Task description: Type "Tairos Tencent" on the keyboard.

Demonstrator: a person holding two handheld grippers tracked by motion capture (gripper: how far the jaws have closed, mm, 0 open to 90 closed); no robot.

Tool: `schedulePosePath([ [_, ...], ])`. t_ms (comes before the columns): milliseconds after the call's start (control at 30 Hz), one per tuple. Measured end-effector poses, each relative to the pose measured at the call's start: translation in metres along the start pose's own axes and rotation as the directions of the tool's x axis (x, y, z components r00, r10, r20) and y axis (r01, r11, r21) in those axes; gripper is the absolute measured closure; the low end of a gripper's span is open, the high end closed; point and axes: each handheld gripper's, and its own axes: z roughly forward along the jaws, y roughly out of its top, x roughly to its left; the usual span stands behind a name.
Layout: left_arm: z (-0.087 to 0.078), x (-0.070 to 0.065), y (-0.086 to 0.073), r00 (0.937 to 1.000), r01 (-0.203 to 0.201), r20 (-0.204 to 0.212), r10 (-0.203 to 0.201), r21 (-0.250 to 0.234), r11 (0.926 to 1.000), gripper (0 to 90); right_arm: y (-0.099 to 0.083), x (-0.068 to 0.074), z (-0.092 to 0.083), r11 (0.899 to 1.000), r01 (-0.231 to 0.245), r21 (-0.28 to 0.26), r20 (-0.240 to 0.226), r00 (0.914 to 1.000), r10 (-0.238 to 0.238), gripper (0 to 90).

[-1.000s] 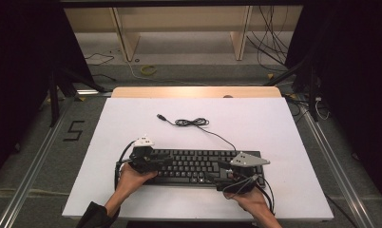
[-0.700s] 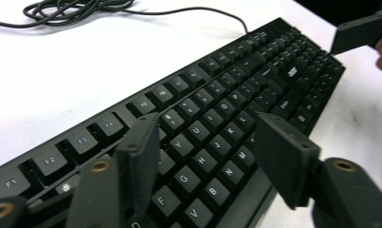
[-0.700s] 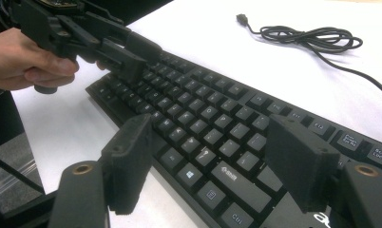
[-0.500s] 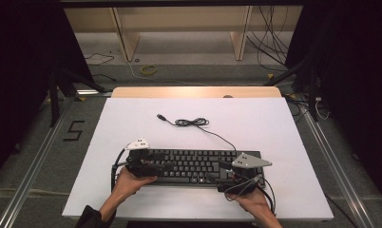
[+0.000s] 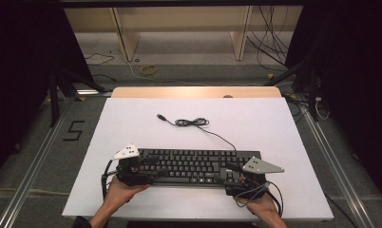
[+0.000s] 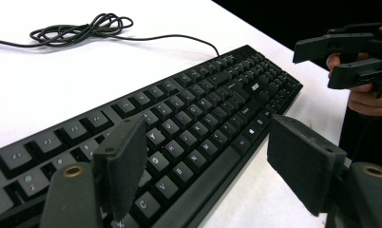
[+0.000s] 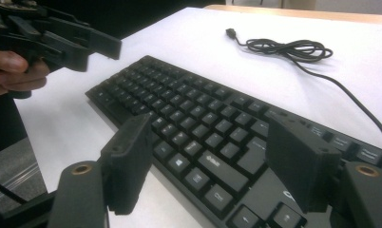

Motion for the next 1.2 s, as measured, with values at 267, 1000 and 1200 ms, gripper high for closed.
schedulePosePath([
  [267,-0.01,-0.003,-0.008,1.0,0.005,-0.004,-0.006,-0.008,1.0,28.1,-0.006,-0.004,-0.011,1.0,0.006,-0.012,0.033,0.9994,-0.006,33.4],
  [1000,-0.016,-0.006,-0.022,0.9996,0.006,-0.026,-0.005,0.016,0.9998,26.6,-0.02,-0.012,-0.029,1.0,-0.005,-0.021,0.08,0.9968,0.007,32.0],
  [1200,-0.016,-0.005,-0.022,0.9995,0.005,-0.031,-0.004,0.013,0.9999,26.5,-0.02,-0.012,-0.027,1.0,-0.003,-0.017,0.08,0.9968,0.005,31.1],
])
